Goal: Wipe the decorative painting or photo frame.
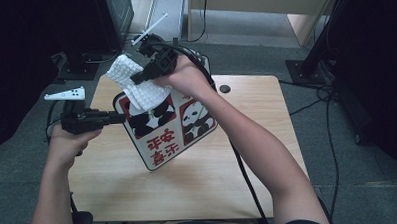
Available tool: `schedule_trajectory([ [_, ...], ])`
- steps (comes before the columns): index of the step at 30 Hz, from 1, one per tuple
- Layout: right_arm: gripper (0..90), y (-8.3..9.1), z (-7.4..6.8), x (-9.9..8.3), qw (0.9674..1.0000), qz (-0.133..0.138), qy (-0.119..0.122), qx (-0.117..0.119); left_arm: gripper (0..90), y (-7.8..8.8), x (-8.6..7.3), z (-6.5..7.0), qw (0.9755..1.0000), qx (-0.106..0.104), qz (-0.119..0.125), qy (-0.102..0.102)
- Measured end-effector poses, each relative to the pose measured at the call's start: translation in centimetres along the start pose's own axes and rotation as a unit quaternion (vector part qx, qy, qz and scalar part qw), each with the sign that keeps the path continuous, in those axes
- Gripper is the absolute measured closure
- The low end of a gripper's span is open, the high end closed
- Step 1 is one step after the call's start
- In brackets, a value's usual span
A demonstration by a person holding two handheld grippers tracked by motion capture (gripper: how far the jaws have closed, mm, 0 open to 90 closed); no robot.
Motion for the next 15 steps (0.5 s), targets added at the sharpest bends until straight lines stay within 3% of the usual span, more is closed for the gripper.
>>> schedule_trajectory([
  [15, 78.4, 1.1, 1.5, -0.8, 0.9999, 0.009, -0.012, -0.005, 78.9, 0.0, 0.0, 0.0, 1.0000, 0.001, -0.001, -0.002],
])
Point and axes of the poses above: each handheld gripper's, and its own axes: y roughly backward along the jaws, x roughly out of its top, z roughly to its right, the point moved 7 cm from there along -y, roughly forward along the jaws, and after that the axes turned 2 degrees about x, right-handed, at the moved point
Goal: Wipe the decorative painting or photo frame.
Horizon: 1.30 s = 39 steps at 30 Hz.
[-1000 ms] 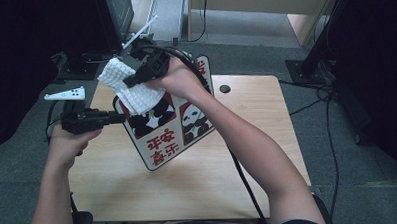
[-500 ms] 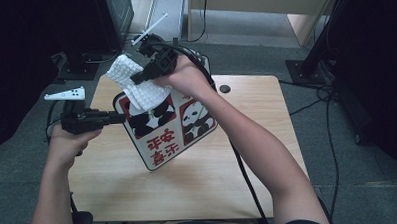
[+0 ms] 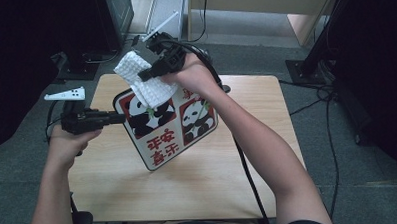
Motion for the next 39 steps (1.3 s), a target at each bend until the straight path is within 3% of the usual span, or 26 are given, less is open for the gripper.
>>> schedule_trajectory([
  [39, 78.3, 4.1, 5.5, -2.5, 0.9983, -0.006, -0.051, -0.028, 79.0, 0.0, -0.1, -0.1, 1.0000, 0.000, 0.002, 0.000],
])
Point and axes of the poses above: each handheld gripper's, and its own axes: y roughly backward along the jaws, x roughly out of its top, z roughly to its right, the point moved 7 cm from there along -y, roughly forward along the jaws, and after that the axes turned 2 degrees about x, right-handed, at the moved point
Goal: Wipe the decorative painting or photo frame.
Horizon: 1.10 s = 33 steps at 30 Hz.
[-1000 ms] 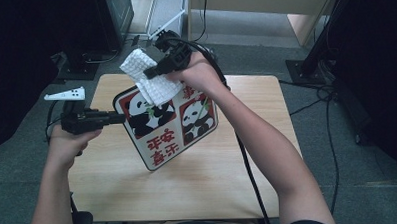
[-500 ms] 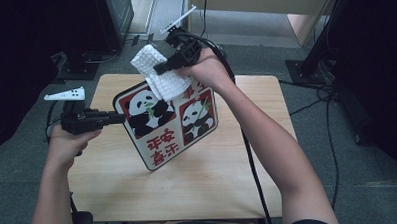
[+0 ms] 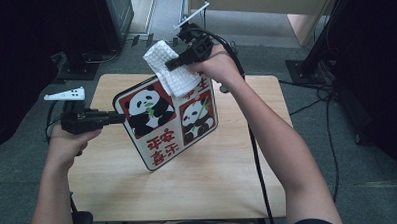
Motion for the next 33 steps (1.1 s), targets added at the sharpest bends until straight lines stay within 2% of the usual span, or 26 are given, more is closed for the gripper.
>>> schedule_trajectory([
  [4, 78.5, 0.4, 0.4, -0.1, 0.9999, 0.002, -0.010, 0.002, 79.1, 0.0, 0.0, 0.0, 1.0000, -0.001, 0.000, -0.001],
  [9, 78.5, 0.8, 1.0, 0.5, 0.9998, 0.003, -0.015, -0.011, 79.0, 0.0, 0.0, 0.0, 1.0000, -0.001, -0.001, -0.002],
  [16, 78.5, 0.3, 1.6, 0.8, 0.9996, -0.001, -0.021, -0.019, 79.1, 0.0, 0.0, 0.0, 1.0000, 0.000, -0.002, -0.002],
  [26, 78.2, 0.7, 3.2, 0.3, 0.9988, 0.002, -0.046, -0.018, 79.1, -0.1, 0.1, 0.0, 1.0000, 0.000, 0.000, -0.003],
  [33, 78.2, 1.4, 4.3, -0.1, 0.9981, 0.006, -0.054, -0.028, 79.1, -0.1, 0.1, 0.0, 1.0000, 0.000, 0.001, -0.004],
])
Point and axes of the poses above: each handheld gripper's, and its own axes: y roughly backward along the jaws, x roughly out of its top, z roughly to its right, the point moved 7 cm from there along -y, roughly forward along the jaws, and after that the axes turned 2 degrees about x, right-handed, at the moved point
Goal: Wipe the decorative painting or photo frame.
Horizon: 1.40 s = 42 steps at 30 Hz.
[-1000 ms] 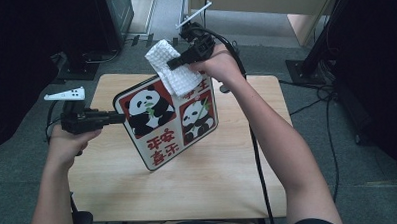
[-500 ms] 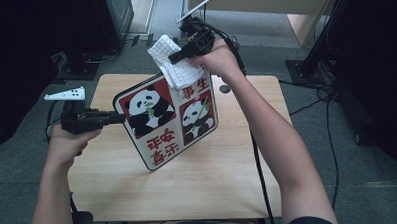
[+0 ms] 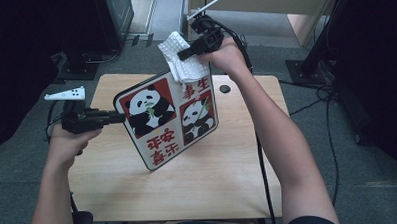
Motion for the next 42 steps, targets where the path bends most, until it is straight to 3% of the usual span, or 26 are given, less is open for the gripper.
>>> schedule_trajectory([
  [31, 77.9, 2.9, 4.9, -1.4, 0.9975, 0.031, -0.028, -0.057, 79.1, 0.1, 0.0, -0.4, 1.0000, 0.005, 0.004, 0.003],
  [40, 78.4, 3.6, 6.5, -2.6, 0.9952, 0.031, -0.035, -0.086, 79.0, 0.1, 0.0, -0.5, 1.0000, 0.007, 0.005, 0.004],
  [42, 78.6, 3.6, 6.6, -2.8, 0.9952, 0.036, -0.040, -0.082, 79.0, 0.1, 0.0, -0.5, 0.9999, 0.009, 0.006, 0.004],
])
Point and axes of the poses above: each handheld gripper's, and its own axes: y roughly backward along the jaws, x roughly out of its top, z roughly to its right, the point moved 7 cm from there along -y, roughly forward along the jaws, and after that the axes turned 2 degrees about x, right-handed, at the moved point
